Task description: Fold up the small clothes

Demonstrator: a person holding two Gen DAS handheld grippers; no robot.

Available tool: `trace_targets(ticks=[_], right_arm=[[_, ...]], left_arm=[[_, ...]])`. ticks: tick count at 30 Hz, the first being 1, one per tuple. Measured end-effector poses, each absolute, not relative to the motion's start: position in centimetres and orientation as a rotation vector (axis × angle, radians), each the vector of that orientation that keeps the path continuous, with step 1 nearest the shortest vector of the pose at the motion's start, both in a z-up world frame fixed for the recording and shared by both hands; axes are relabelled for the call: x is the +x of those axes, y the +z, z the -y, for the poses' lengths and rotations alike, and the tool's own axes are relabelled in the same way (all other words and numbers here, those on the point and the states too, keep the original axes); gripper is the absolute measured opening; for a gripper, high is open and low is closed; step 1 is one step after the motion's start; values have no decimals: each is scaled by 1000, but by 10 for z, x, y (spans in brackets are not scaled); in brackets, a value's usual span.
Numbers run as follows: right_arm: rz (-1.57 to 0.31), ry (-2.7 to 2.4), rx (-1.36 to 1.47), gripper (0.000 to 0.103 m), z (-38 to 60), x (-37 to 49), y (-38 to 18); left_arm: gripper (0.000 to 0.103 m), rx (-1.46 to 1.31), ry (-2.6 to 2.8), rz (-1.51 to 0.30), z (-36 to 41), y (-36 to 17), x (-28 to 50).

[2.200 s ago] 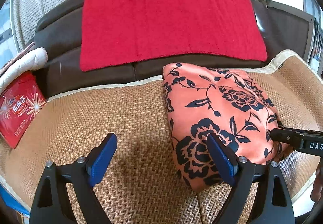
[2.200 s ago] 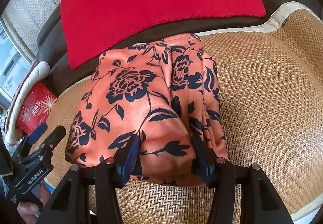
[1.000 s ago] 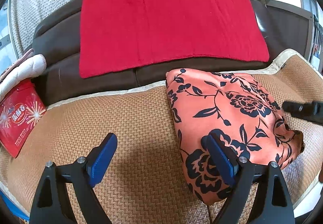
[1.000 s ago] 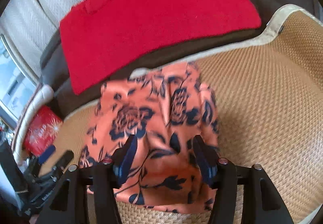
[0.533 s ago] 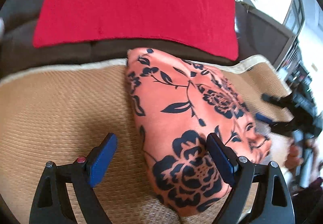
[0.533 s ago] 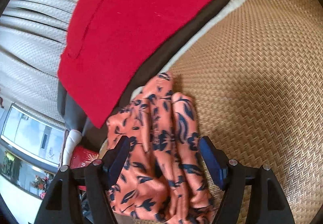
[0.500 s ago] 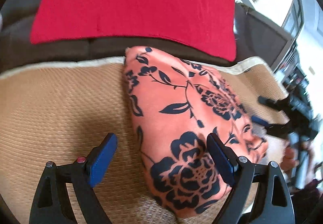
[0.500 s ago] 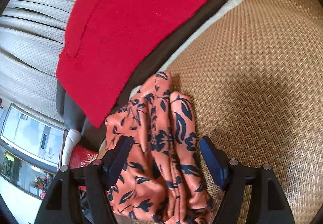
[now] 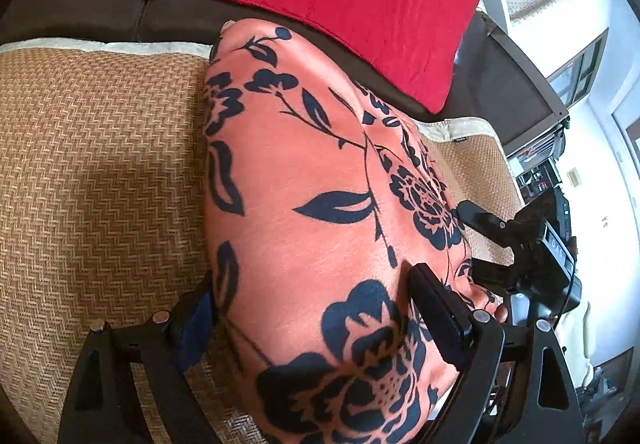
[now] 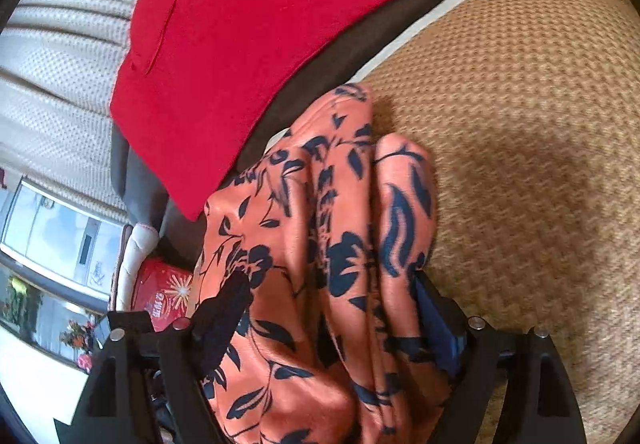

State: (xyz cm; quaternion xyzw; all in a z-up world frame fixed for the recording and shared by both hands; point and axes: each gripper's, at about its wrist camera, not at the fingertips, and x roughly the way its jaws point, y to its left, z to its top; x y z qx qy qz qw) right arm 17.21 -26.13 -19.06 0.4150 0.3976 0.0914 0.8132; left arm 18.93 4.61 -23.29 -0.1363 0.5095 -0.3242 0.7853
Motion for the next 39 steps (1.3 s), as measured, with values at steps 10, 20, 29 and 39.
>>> trace_targets(ticks=[10, 20, 29, 39], right_arm=[[-831, 139, 623, 59, 202, 181, -175], [-827, 209, 540, 55, 159, 172, -157], [-881, 259, 545, 55, 112, 148, -165], [-855, 125, 433, 64, 99, 133, -147]], left_arm=[[66, -222, -686, -993, -34, -220, 181], [63, -175, -648, -938, -52, -195, 145], [63, -174, -568, -982, -81, -202, 118], [71, -153, -459, -994, -93, -197, 122]])
